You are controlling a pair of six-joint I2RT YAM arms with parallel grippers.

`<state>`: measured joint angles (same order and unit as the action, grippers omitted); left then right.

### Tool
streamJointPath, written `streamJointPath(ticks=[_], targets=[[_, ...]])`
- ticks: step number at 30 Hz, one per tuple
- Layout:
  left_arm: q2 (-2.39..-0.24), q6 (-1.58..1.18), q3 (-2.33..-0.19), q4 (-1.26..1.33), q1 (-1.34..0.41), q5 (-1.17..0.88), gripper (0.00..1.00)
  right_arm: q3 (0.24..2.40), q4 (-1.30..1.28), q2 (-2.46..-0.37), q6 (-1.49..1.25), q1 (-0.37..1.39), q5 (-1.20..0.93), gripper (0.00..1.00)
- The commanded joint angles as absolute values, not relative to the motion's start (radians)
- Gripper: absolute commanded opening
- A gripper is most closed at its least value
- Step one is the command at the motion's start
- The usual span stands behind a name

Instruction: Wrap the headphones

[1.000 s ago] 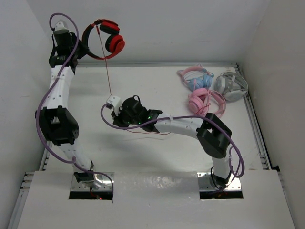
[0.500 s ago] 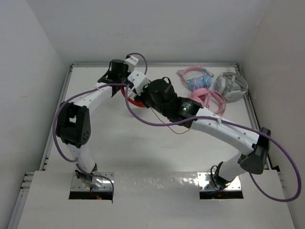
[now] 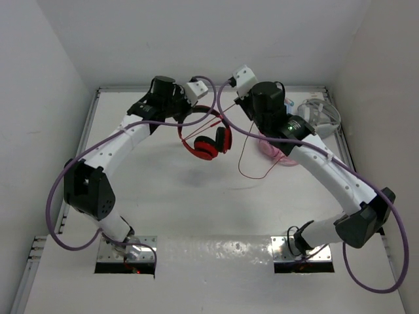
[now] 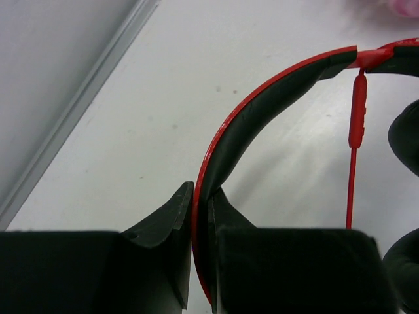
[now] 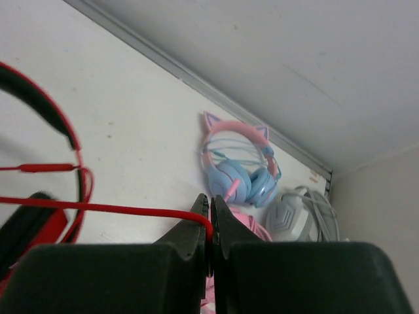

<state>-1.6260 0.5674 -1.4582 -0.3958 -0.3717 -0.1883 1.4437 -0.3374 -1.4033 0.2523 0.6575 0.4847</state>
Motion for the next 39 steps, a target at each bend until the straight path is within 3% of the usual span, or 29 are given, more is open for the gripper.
streamJointPath(ticks=[1, 4, 10, 29, 39], targets=[[-1.588, 0.581, -1.547, -0.57, -0.359, -0.328, 0.0, 1.424, -0.249, -1.365, 0.198, 0.569, 0.445, 0.0], [-1.58, 0.569, -1.613, -0.661, -0.359, -0.42, 0.0, 1.359, -0.209, -1.37, 0.158, 0.5, 0.371, 0.0], [-1.577, 0.516, -1.678, -0.71, -0.359, -0.408, 0.0, 1.263, -0.104, -1.385, 0.006, 0.348, 0.16, 0.0], [-1.591, 0.434, -1.802, -0.759, -0.357, -0.488, 0.0, 1.177, 0.098, -1.534, -0.146, 0.308, -0.104, 0.0], [-1.628, 0.236, -1.979, -0.741, -0.351, -0.472, 0.0, 0.908, 0.515, -1.611, -0.373, 0.377, -0.407, 0.22]])
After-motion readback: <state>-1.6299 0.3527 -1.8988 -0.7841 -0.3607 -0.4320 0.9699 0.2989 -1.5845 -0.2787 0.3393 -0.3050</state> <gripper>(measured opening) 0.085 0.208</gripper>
